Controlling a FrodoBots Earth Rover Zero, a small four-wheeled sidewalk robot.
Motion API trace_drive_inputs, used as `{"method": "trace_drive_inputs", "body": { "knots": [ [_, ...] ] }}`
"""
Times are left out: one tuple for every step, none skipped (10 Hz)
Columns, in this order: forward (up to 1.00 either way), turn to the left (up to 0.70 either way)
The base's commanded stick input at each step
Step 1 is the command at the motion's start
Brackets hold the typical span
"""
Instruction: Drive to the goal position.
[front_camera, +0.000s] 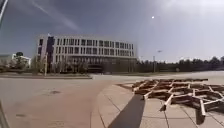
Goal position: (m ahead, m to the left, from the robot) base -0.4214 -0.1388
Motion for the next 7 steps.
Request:
{"method": "trace_drive_inputs", "body": {
  "knots": [
    [0.05,0.0],
    [0.05,0.0],
    [0.05,0.0],
    [0.05,0.0],
    [0.05,0.0],
    [0.05,0.0],
    [0.05,0.0]
  ]
}}
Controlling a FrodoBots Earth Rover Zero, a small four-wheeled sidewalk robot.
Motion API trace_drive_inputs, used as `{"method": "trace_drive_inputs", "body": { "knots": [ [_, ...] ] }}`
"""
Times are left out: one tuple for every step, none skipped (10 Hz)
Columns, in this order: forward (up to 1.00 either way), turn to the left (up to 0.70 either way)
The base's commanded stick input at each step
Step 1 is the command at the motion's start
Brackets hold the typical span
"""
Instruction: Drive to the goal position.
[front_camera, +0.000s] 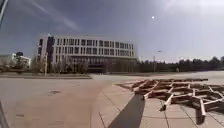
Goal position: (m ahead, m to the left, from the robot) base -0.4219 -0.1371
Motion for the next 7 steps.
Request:
{"method": "trace_drive_inputs", "body": {
  "knots": [
    [0.05,0.0],
    [0.05,0.0],
    [0.05,0.0],
    [0.05,0.0],
    [0.05,0.0],
    [0.05,0.0],
    [0.05,0.0]
  ]
}}
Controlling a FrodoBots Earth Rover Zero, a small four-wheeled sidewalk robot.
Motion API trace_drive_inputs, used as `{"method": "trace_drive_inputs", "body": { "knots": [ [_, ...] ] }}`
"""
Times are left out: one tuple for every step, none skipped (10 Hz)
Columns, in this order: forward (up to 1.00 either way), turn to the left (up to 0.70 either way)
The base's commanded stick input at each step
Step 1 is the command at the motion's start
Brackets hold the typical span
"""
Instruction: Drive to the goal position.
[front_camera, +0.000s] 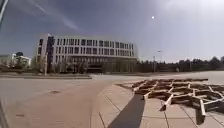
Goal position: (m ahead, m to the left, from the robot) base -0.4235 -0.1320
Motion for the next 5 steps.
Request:
{"method": "trace_drive_inputs", "body": {
  "knots": [
    [0.05,0.0],
    [0.05,0.0],
    [0.05,0.0],
    [0.05,0.0],
    [0.05,0.0]
  ]
}}
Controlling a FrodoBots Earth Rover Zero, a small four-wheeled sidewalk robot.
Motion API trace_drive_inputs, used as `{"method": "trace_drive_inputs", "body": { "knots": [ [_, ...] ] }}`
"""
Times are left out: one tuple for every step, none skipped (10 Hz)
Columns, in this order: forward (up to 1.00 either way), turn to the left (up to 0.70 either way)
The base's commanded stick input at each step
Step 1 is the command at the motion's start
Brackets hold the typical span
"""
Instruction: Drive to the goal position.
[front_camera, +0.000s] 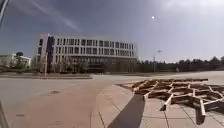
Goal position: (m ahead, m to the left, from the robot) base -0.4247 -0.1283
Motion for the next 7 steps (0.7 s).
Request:
{"method": "trace_drive_inputs", "body": {
  "knots": [
    [0.05,0.0],
    [0.05,0.0],
    [0.05,0.0],
    [0.05,0.0],
    [0.05,0.0],
    [0.05,0.0],
    [0.05,0.0]
  ]
}}
